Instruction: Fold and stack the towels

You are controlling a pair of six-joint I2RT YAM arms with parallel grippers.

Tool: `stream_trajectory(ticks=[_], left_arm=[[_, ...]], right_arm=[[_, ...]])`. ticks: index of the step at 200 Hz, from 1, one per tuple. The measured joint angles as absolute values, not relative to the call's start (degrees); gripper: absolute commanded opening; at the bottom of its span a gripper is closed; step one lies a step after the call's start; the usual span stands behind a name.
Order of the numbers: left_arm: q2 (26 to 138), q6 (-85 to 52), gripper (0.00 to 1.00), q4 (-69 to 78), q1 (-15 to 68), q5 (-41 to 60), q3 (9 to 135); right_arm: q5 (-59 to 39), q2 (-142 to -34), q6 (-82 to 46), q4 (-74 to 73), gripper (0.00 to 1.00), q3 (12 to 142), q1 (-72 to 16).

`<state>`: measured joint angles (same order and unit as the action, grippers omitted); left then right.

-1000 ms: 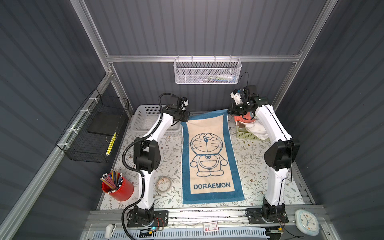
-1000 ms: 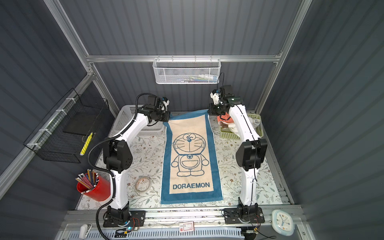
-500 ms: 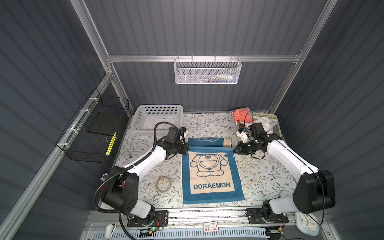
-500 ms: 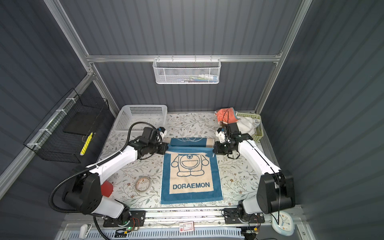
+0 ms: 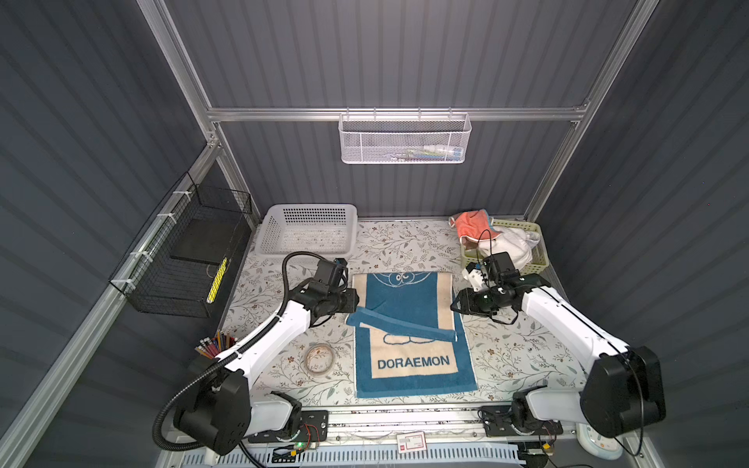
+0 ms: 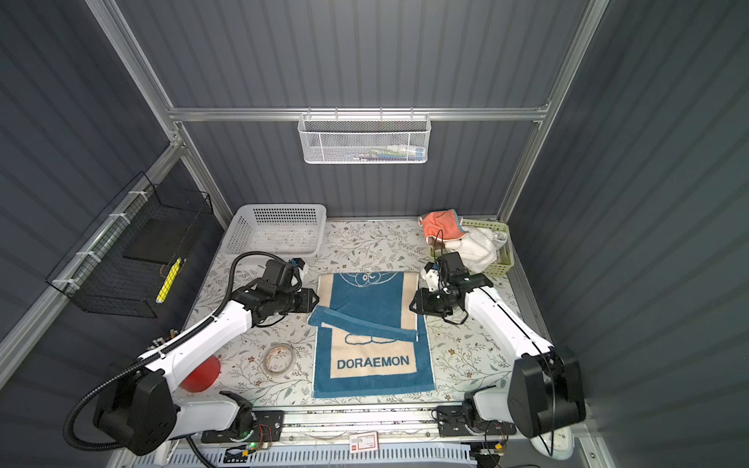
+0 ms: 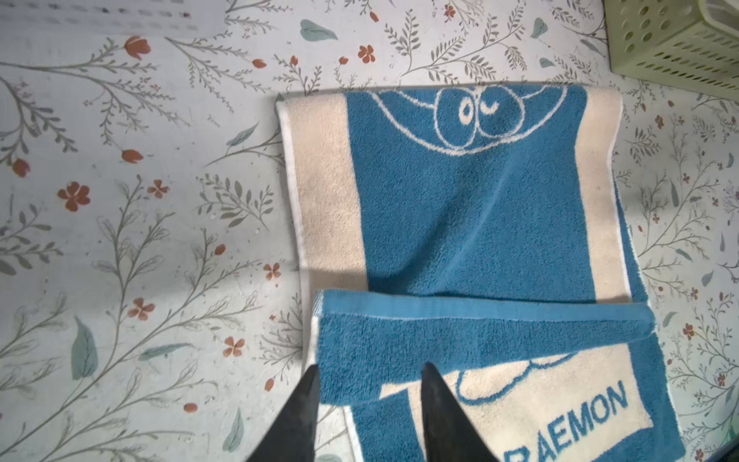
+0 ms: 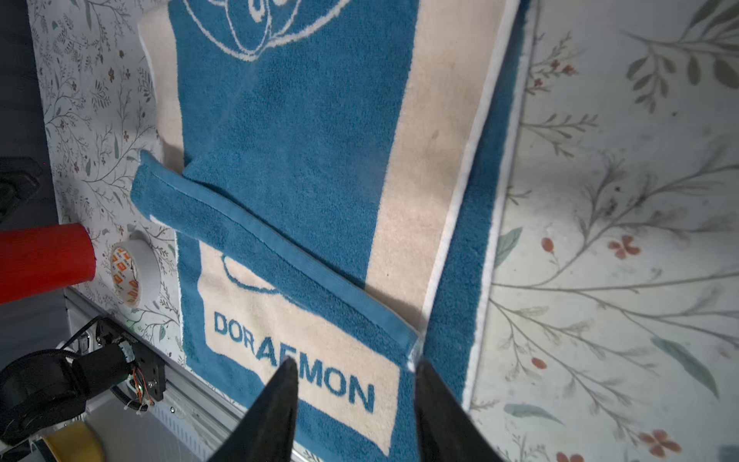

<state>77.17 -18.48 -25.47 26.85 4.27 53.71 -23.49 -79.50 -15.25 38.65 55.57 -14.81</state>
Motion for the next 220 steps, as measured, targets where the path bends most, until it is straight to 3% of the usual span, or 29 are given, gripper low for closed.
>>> stream_trajectory(ticks=[39, 117, 178, 220], left_arm=[[89.6, -18.0, 0.28, -25.7, 27.3, 5.1, 61.2], [112.6, -16.1, 0.29, -26.0, 28.5, 4.3, 76.8], [124.6, -13.1, 0.27, -27.5, 25.8, 5.5, 92.6], [124.8, -11.9, 0.32, -26.7, 24.0, 6.5, 93.0]], right_arm=[[-23.2, -92.1, -16.1, 33.9, 0.47, 60.8, -19.4], [-21.3, -112.9, -15.6, 31.9, 0.44, 74.7, -19.7], [-18.7, -121.0, -13.1, 37.1, 0.47, 90.3, -16.2], [-17.6, -117.3, -11.6, 41.1, 0.48, 91.7, -16.5]])
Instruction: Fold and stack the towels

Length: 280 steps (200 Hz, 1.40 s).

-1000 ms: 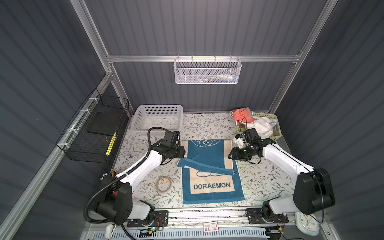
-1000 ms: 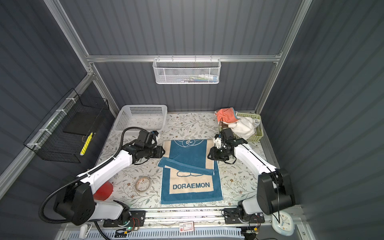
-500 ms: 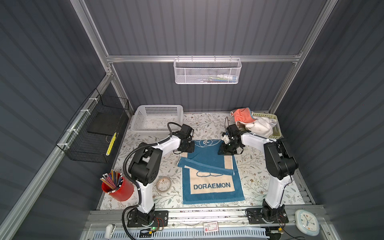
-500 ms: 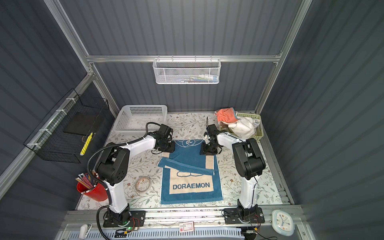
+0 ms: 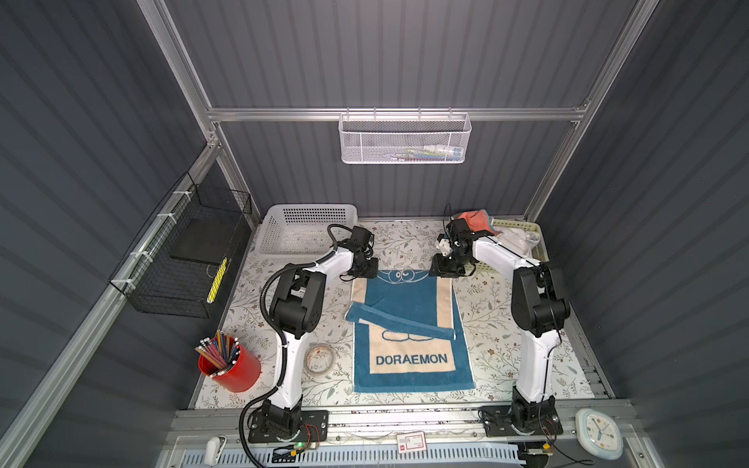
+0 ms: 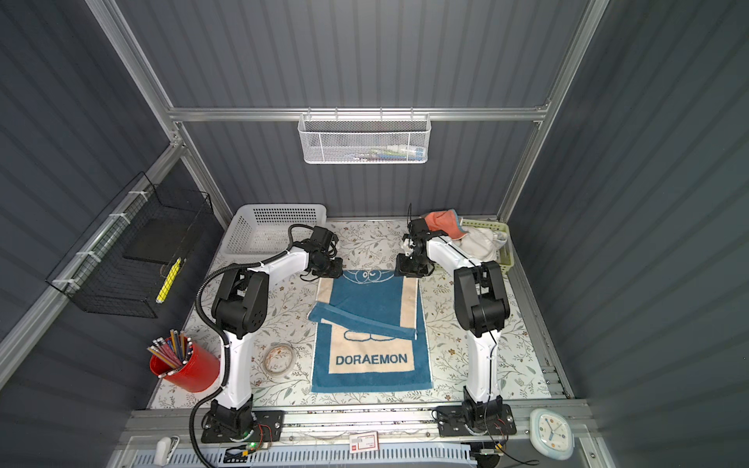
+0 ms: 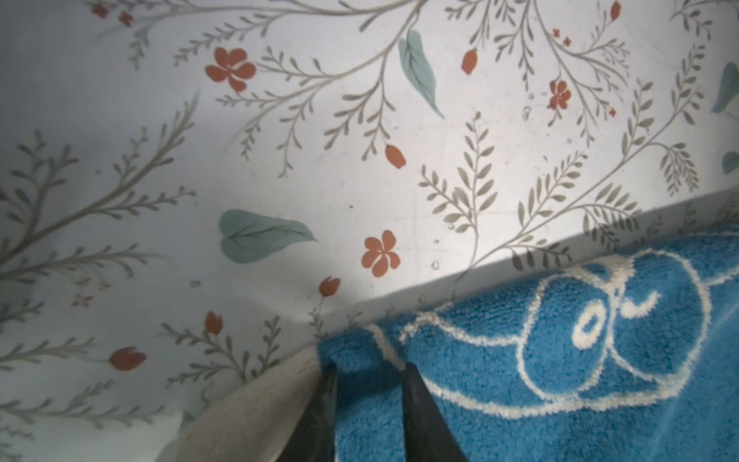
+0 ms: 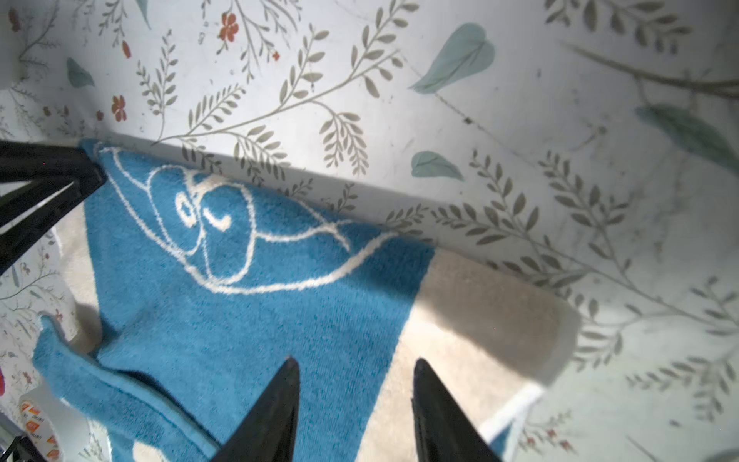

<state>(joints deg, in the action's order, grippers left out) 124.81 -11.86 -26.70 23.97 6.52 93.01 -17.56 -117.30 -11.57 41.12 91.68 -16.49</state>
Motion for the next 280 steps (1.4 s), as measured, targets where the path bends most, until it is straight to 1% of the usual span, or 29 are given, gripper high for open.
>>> stream_trajectory(ticks=[37, 54, 79, 112, 138, 167, 187, 210, 235, 265, 280], left_arm=[[117.4, -11.8, 0.37, -25.6, 25.6, 6.5, 83.2], [113.8, -11.8, 0.39, -25.2, 26.3, 6.7, 78.3], [110.6, -11.4, 0.40, -24.1, 27.0, 8.0, 71.9], [106.3, -10.4, 0.40, -24.1, 27.6, 8.7, 66.6], [99.9, -9.6, 0.40, -25.3, 29.1, 8.6, 60.4], [90.9, -9.6, 0.40, -26.3, 32.5, 8.1, 53.7], [86.3, -10.4, 0.40, -26.3, 35.9, 8.2, 50.3], [84.9, -12.8, 0.40, -26.3, 39.4, 8.5, 47.5], [83.3, -15.4, 0.40, -27.3, 41.2, 8.7, 44.8], [79.2, -17.0, 0.40, -28.7, 41.2, 8.3, 44.2], [78.3, -17.5, 0.44, -28.8, 41.2, 7.7, 44.2]], right_arm=[[-18.1, -108.2, -12.3, 41.4, 0.46, 82.3, -20.5], [-19.4, -106.0, -13.5, 40.7, 0.45, 77.9, -23.1], [-20.0, -108.0, -14.4, 40.3, 0.41, 77.0, -27.2], [-20.6, -114.5, -14.9, 39.4, 0.36, 81.1, -30.8], [-21.3, -119.9, -15.6, 39.5, 0.36, 84.9, -30.9], [-22.0, -121.4, -16.5, 39.9, 0.37, 87.3, -30.5], [-22.2, -121.4, -16.9, 40.0, 0.40, 87.4, -30.4], [-22.5, -121.3, -17.0, 39.9, 0.44, 87.3, -30.4], [-22.0, -119.5, -17.1, 38.8, 0.45, 85.1, -30.5], [-19.5, -113.8, -17.2, 39.0, 0.45, 79.3, -31.0], [-18.5, -110.1, -17.7, 38.9, 0.46, 76.1, -31.4]])
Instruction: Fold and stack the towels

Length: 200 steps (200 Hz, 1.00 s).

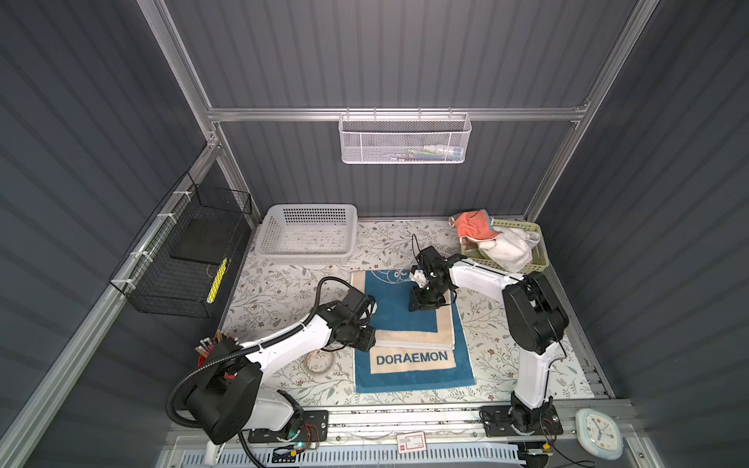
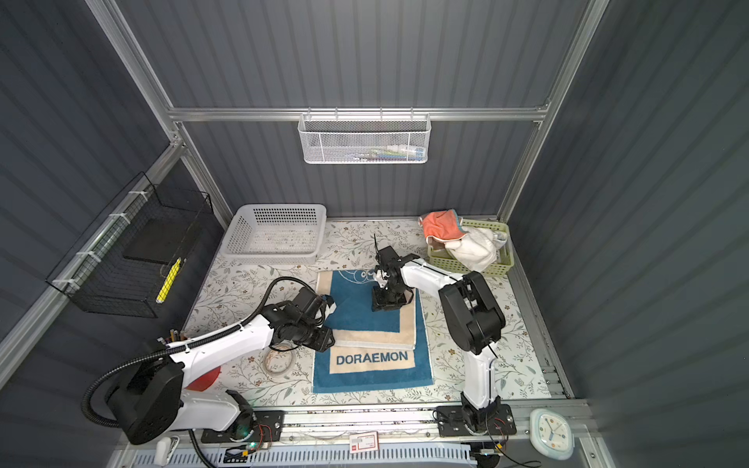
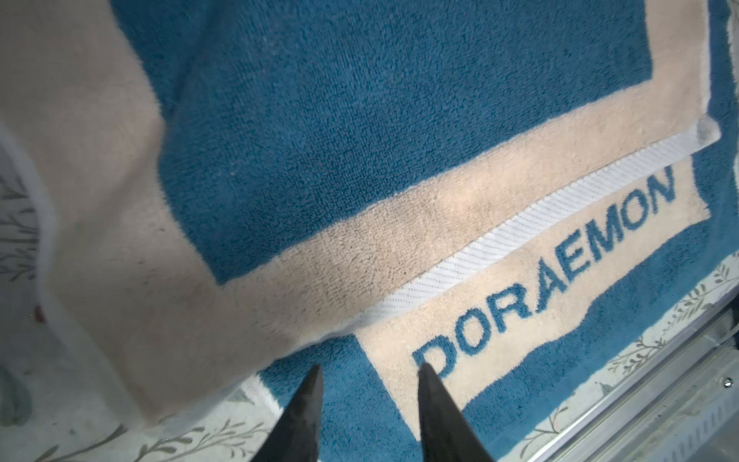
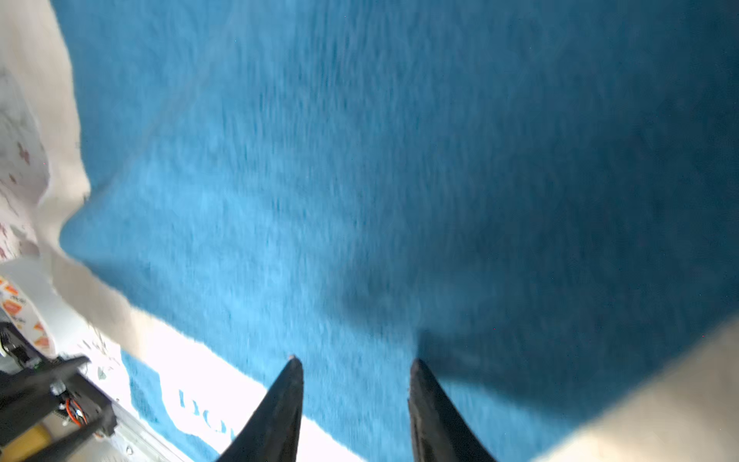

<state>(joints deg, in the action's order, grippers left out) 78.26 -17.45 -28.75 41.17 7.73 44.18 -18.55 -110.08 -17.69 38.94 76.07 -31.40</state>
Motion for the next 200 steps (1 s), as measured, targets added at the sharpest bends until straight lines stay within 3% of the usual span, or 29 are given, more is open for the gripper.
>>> stream_trajectory(ticks=[38, 92, 200], left_arm=[[78.3, -21.8, 0.56, -32.2, 40.5, 3.7, 45.6], [76.0, -27.9, 0.60, -36.7, 29.9, 1.0, 47.8], [82.8, -27.9, 0.59, -35.9, 28.6, 5.6, 45.5]], right_arm=[[-15.9, -100.6, -20.7, 38.3, 0.48, 66.3, -31.8], [-12.1, -86.2, -29.4, 38.6, 0.48, 52.6, -31.5], [-12.6, -83.2, -37.3, 36.2, 0.46, 43.4, -30.4]])
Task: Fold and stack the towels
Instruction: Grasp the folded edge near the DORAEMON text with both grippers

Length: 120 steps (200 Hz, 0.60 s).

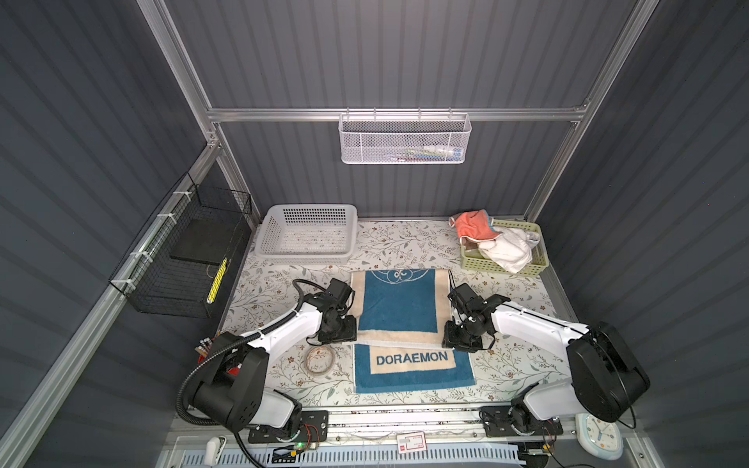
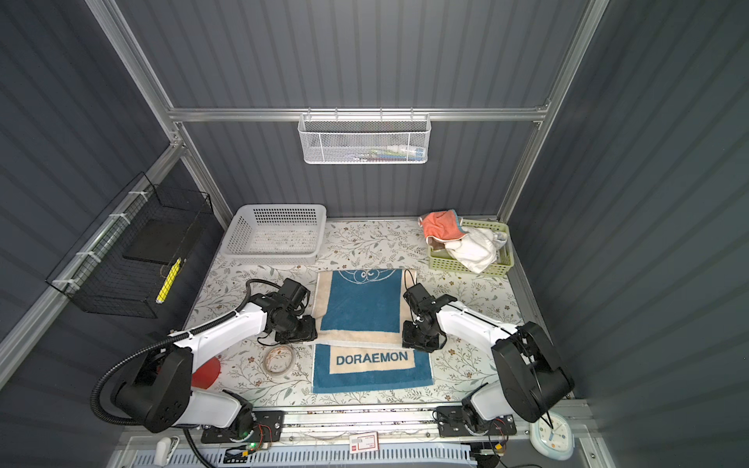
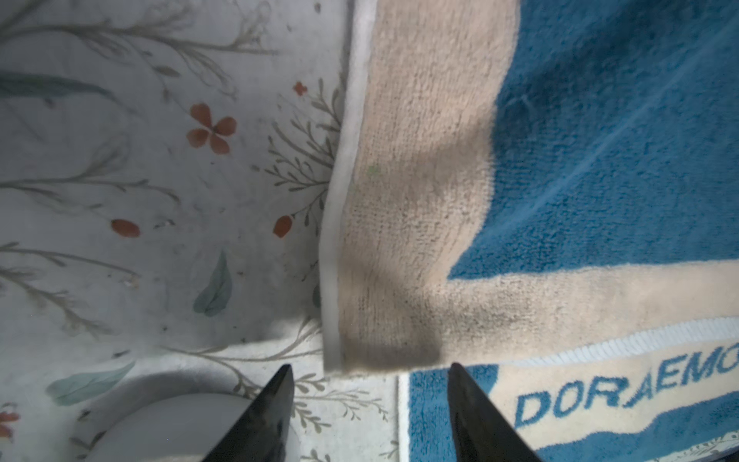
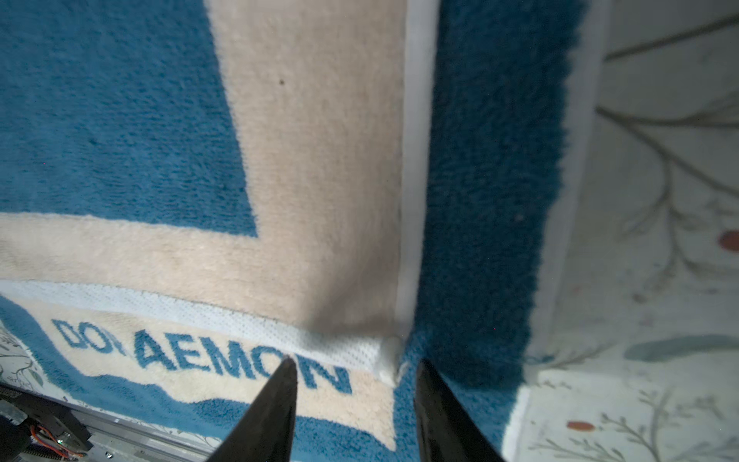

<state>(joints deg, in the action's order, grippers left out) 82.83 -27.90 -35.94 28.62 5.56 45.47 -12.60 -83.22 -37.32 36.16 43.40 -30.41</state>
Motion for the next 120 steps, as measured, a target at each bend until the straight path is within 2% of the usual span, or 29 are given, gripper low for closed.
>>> stream_trajectory(ticks=[23, 39, 75, 102, 120], left_arm=[[84.0, -27.7, 0.55, -35.1, 28.4, 6.8, 44.9], [84.2, -27.4, 0.47, -34.6, 28.3, 7.2, 44.9], [84.2, -26.8, 0.17, -34.6, 28.3, 7.4, 44.9], [84.1, -25.7, 0.01, -35.5, 28.3, 7.6, 46.1], [84.1, -25.1, 0.00, -36.4, 28.3, 7.6, 48.1]], right_arm=[[-12.9, -84.9, -37.2, 35.1, 0.39, 43.4, -30.4], [-12.8, -85.7, -37.4, 35.0, 0.32, 43.6, -30.3], [-12.6, -85.9, -36.3, 35.5, 0.11, 44.8, -30.3], [-11.9, -85.4, -35.5, 36.7, 0.02, 46.8, -30.3], [-11.4, -84.3, -34.9, 38.3, 0.00, 48.8, -30.3]])
